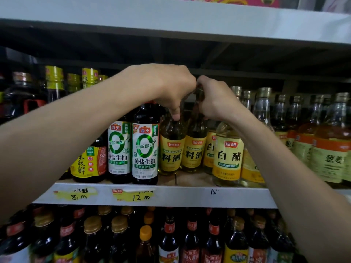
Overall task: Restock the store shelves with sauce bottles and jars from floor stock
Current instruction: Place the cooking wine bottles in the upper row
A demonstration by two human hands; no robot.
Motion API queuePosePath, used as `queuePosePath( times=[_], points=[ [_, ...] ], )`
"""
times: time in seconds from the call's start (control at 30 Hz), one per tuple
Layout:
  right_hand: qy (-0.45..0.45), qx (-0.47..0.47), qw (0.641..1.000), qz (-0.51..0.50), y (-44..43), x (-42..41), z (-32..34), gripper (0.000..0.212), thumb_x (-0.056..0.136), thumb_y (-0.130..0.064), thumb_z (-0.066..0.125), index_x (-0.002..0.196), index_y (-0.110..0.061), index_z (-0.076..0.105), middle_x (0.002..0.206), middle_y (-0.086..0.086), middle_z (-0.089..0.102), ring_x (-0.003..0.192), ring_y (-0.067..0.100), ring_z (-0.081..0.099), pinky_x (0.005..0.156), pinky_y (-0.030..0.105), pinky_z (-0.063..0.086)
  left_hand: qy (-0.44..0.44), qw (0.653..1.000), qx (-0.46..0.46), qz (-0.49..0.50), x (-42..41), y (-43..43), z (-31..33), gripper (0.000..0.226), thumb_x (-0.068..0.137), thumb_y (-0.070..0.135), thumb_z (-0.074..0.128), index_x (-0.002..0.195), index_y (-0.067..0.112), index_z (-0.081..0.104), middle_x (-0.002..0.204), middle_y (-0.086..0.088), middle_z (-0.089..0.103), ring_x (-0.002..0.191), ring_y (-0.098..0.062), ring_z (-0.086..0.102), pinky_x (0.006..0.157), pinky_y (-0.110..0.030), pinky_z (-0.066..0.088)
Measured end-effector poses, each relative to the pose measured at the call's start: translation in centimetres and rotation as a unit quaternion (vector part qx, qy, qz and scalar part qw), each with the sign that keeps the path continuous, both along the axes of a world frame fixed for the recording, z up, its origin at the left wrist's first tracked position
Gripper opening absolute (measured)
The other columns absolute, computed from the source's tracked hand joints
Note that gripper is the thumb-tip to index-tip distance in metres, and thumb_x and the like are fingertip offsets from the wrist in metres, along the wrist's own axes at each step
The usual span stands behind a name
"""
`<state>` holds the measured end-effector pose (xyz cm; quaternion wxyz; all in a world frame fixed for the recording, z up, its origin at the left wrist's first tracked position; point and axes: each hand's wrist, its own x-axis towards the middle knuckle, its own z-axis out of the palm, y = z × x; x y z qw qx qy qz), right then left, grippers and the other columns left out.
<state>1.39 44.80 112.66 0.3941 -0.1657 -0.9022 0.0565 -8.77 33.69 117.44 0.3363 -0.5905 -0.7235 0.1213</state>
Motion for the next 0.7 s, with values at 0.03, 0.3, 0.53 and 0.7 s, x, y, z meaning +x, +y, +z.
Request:
queuePosePath(
  times=[0.03,0.3,0.53,0.7],
  points=[
    [0.004,0.005,1.000,0.002,-0.1,0.3,-0.1,0.047,0.082,-0.006,0.070,0.121,-0.022,0.051,0.097,-0.001,0.055,0.082,0.022,0.064,0.065,0.036,0.057,0.001,1.000,0.002,-0.001,0.2,-0.2,0.0,0.045,0.065,0.047,0.083,0.096,0.021,0.062,0.074,0.010,0.056,0.069,-0.005,0.052,0.051,-0.021,0.031],
    [0.072,0.039,0.997,0.014,-1.2,2.9,0.4,0.048,0.081,-0.005,0.072,0.120,-0.023,0.051,0.098,-0.004,0.054,0.090,0.020,0.063,0.068,0.034,0.059,0.028,0.999,0.039,0.002,2.2,-2.4,1.6,0.041,0.066,0.047,0.082,0.085,0.022,0.055,0.073,0.007,0.055,0.068,-0.005,0.047,0.051,-0.022,0.028],
    [0.064,-0.035,0.992,0.104,-2.3,6.3,2.1,0.053,0.083,-0.008,0.073,0.128,-0.027,0.053,0.112,-0.007,0.052,0.100,0.018,0.063,0.073,0.033,0.060,-0.022,0.999,0.028,0.013,5.4,-4.2,3.5,0.040,0.064,0.046,0.083,0.082,0.028,0.051,0.080,0.005,0.057,0.072,-0.010,0.050,0.055,-0.026,0.032],
    [0.055,-0.096,0.982,0.152,-2.6,9.5,2.8,0.053,0.083,-0.007,0.073,0.128,-0.030,0.058,0.114,-0.003,0.059,0.090,0.013,0.065,0.059,0.020,0.056,-0.021,0.999,0.024,-0.011,8.3,-5.4,4.0,0.042,0.062,0.052,0.080,0.087,0.028,0.057,0.078,0.006,0.058,0.072,-0.009,0.050,0.057,-0.028,0.033]
  ],
)
